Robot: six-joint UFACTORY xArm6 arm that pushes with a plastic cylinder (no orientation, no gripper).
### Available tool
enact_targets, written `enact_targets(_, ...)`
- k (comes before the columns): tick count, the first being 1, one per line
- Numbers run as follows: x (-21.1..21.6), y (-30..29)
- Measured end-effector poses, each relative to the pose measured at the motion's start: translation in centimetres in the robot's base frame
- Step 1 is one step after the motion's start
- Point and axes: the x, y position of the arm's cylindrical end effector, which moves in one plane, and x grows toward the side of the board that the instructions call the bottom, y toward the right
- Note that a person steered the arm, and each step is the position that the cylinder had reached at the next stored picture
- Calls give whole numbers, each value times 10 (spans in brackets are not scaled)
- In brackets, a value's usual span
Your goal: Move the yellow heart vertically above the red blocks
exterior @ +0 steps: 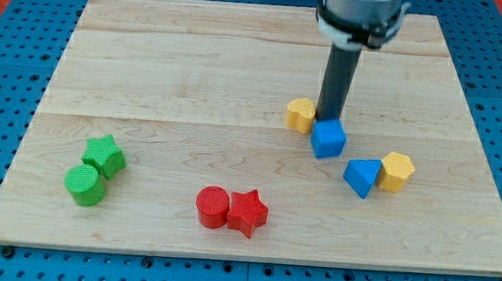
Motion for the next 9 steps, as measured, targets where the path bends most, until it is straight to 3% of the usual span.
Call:
enact_targets(1, 0, -60)
enact_targets(2, -75, -122)
enact_targets(3, -64, -101)
enact_targets(4, -121, -63)
enact_targets(6, -80, 75)
enact_targets(7, -44, 50)
enact_targets(8, -44, -37)
enact_targets(9, -38, -7)
